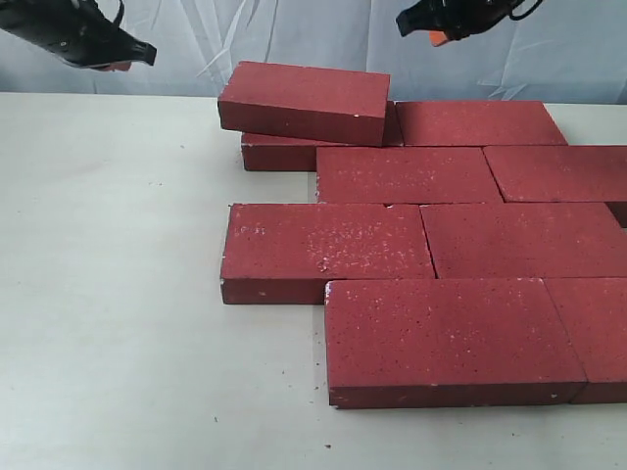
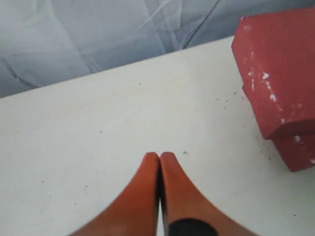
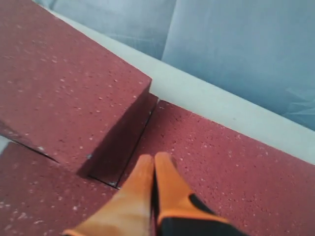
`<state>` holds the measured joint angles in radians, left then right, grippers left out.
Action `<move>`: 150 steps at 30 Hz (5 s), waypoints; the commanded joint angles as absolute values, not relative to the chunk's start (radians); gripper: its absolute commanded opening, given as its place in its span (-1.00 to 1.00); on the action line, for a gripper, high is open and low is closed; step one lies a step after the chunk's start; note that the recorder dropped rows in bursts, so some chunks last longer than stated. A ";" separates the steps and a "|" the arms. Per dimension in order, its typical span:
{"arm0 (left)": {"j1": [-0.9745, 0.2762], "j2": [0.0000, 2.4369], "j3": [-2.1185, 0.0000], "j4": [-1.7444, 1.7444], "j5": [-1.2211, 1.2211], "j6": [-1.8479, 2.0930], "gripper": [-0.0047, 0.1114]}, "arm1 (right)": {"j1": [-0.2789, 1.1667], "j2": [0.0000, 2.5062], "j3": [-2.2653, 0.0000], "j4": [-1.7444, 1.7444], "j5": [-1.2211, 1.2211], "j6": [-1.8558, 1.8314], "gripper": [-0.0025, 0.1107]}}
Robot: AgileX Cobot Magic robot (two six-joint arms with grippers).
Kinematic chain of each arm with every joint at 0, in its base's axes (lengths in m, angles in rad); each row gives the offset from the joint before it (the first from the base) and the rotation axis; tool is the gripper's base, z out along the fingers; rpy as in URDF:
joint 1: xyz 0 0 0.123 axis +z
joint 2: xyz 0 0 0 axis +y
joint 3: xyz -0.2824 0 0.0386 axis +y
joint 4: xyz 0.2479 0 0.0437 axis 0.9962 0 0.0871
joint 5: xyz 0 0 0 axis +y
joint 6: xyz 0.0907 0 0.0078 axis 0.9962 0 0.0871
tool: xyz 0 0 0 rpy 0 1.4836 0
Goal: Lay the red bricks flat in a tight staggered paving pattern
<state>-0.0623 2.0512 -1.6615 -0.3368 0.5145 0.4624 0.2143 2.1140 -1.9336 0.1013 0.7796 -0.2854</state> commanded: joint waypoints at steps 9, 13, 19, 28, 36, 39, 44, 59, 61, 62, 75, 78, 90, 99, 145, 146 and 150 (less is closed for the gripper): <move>-0.137 2.355 -2.027 -0.210 0.692 0.292 -0.92 | 0.209 2.361 -2.133 -0.014 0.836 -0.205 -0.97; -0.155 2.420 -2.084 -0.221 0.669 0.295 -0.92 | 0.211 2.400 -2.139 -0.017 0.813 -0.209 -0.97; -0.183 2.469 -2.152 -0.246 0.688 0.295 -0.92 | 0.211 2.434 -2.139 0.038 0.803 -0.238 -0.97; -0.226 2.492 -2.184 -0.262 0.688 0.330 -0.92 | 0.211 2.441 -2.139 0.224 0.808 -0.329 -0.97; -0.232 2.490 -2.184 -0.275 0.681 0.341 -0.92 | 0.212 2.439 -2.139 0.287 0.810 -0.370 -0.97; -0.232 2.477 -2.184 -0.271 0.685 0.347 -0.92 | 0.212 2.432 -2.139 0.289 0.812 -0.370 -0.97; -0.232 2.419 -2.184 -0.245 0.718 0.347 -0.92 | 0.213 2.390 -2.139 0.291 0.833 -0.370 -0.97; -0.219 2.278 -2.164 -0.205 0.985 0.325 -0.92 | 0.314 2.277 -2.139 0.267 0.975 -0.373 -0.97; -0.207 2.246 -2.121 -0.201 0.992 0.318 -0.92 | 0.325 2.268 -2.139 0.267 1.000 -0.373 -0.97; -0.201 2.225 -2.092 -0.201 0.992 0.318 -0.92 | 0.332 2.264 -2.139 0.265 1.013 -0.373 -0.97; -0.138 1.857 -1.524 -0.182 0.699 0.322 -0.92 | 0.506 2.209 -2.087 0.248 0.999 -0.325 -0.97; -0.110 1.786 -1.408 -0.182 0.627 0.322 -0.92 | 0.551 2.209 -2.087 0.248 0.979 -0.310 -0.97; 0.031 1.665 -0.989 -0.199 0.260 0.316 -0.92 | 0.717 2.326 -2.087 0.234 0.797 -0.276 -0.97; 0.031 1.753 -0.925 -0.186 0.156 0.316 -0.92 | 0.717 2.426 -2.087 0.182 0.732 -0.276 -0.97; 0.143 1.562 -0.632 -0.235 -0.410 0.378 -0.92 | 0.709 1.948 -1.501 0.258 0.810 -0.652 -0.97; 0.153 1.574 -0.642 -0.235 -0.391 0.378 -0.92 | 0.709 1.948 -1.485 0.297 0.807 -0.706 -0.97; 0.196 1.663 -0.732 -0.235 -0.239 0.376 -0.92 | 0.709 1.957 -1.457 0.448 0.776 -0.875 -0.97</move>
<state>0.1703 1.6031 -0.6735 -0.2362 -0.3417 0.3739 0.7090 1.9593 -1.4698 0.3450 0.8162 -0.7516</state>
